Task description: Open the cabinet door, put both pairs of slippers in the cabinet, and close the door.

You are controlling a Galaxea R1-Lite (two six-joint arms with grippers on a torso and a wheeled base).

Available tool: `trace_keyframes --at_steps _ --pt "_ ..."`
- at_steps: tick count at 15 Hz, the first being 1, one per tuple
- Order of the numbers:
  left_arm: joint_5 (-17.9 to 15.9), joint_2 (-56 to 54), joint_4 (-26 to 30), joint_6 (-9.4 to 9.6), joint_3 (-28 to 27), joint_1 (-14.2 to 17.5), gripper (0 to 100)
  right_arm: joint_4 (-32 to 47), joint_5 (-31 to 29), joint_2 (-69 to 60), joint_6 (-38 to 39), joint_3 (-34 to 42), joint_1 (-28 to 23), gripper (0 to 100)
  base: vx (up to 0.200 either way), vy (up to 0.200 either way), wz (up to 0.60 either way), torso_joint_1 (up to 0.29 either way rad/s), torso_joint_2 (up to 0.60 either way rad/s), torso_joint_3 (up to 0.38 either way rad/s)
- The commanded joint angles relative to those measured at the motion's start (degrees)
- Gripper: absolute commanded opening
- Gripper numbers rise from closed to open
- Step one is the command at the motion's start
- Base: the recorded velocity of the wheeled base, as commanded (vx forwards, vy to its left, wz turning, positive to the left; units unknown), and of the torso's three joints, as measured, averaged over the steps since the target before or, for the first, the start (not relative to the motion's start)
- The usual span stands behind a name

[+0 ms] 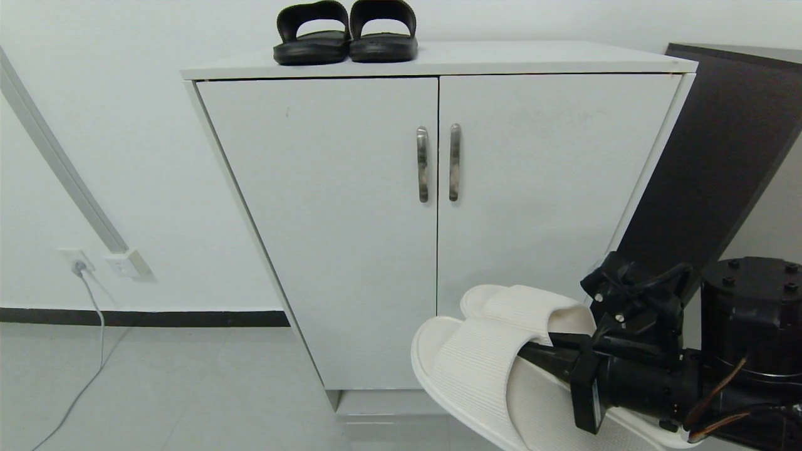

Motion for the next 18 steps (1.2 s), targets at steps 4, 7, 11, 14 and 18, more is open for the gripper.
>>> trace_keyframes --at_steps 4,7,11,14,18 --pt "-2.56 9.49 1.30 -3.48 -12.17 -3.59 100 -1.26 0.04 0.14 0.11 0.38 -0.06 0 0.000 0.000 0.00 0.000 0.00 0.000" --pt "-9.33 19.86 -2.57 -3.65 -14.90 -7.10 100 -1.79 0.13 0.14 0.02 1.18 -0.06 0 0.000 0.000 0.00 0.000 0.00 0.000" --pt "-16.71 32.96 -10.65 -3.65 -18.15 -7.46 100 -2.40 0.13 0.14 0.02 1.35 0.03 0 0.000 0.000 0.00 0.000 0.00 0.000" --pt "-22.42 44.12 -17.60 -4.62 -20.52 -9.30 100 -2.49 0.13 0.05 0.02 1.53 0.03 0 0.000 0.000 0.00 0.000 0.00 0.000" --pt "-23.21 58.80 -25.42 -4.88 -25.53 -18.53 100 -2.40 0.13 0.05 0.02 1.53 0.03 0 0.000 0.000 0.00 0.000 0.00 0.000"
